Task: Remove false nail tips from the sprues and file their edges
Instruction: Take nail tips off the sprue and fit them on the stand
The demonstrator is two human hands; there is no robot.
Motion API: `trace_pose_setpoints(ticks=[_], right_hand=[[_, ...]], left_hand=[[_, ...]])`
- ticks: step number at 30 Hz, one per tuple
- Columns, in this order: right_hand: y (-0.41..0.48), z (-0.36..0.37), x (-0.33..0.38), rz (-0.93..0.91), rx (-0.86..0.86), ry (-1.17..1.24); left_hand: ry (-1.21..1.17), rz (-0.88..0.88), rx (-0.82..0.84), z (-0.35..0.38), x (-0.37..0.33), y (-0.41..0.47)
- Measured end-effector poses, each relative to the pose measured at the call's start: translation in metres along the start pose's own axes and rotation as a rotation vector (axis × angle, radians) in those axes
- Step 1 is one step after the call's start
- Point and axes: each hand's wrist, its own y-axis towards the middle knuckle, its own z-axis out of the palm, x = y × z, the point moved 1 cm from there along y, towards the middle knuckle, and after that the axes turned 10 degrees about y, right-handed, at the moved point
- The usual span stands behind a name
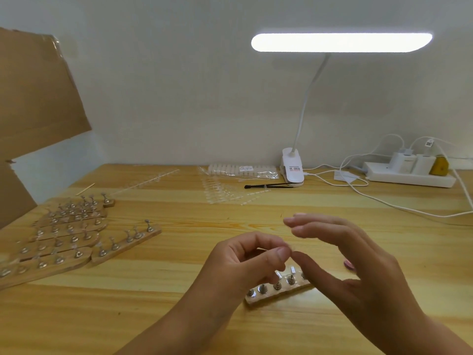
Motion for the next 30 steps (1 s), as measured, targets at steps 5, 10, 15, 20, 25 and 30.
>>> trace_pose_setpoints(ticks=[5, 10, 15, 20, 25, 30], right_hand=[[0.000, 0.002, -0.001, -0.023, -0.013, 0.018], [-0.002, 0.002, -0.006, -0.033, 0.048, -0.001], [-0.001, 0.000, -0.010, -0.020, 0.093, 0.028], [-0.001, 0.001, -0.011, 0.005, 0.128, 0.058], [0.001, -0.002, -0.010, 0.014, 0.161, 0.077], [0.001, -0.002, -0.012, 0.015, 0.181, 0.077]], left_hand=[[0.034, 0.022, 0.069, -0.002, -0.004, -0.002], [0.033, 0.013, 0.096, -0.003, -0.004, -0.002], [0.080, 0.022, 0.125, -0.007, -0.004, 0.000], [0.192, 0.041, 0.144, -0.011, -0.006, 0.000], [0.210, 0.028, 0.155, -0.010, -0.003, 0.001], [0.216, 0.018, 0.156, -0.010, -0.001, 0.002]])
